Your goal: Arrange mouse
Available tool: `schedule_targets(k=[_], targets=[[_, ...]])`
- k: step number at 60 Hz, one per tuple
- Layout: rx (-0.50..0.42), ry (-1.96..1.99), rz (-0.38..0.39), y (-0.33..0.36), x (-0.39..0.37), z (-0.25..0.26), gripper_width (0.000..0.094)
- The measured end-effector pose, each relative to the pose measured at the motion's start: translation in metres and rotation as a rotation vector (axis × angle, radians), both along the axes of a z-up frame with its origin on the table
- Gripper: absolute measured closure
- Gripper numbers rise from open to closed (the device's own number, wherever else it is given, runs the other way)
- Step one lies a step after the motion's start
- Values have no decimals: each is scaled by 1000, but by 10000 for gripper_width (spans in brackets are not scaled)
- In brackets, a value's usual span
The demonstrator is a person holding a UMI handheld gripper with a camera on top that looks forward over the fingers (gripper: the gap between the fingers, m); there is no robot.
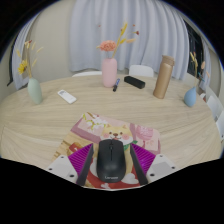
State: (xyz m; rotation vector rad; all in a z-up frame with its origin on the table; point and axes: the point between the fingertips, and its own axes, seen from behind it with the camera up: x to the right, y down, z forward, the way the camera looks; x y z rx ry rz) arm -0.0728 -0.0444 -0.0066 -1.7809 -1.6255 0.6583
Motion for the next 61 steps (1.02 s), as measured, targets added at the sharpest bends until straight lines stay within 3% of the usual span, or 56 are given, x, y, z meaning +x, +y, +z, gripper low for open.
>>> schedule_targets(k=[2,3,22,40,61], targets=[[0,6,-8,0,2,7,76],[-2,10,-13,-1,3,11,63],[-53,51,3,-67,115,101,85],[-33,-9,-3,-118,256,100,88],[25,-20,-1,-116,296,99,87]])
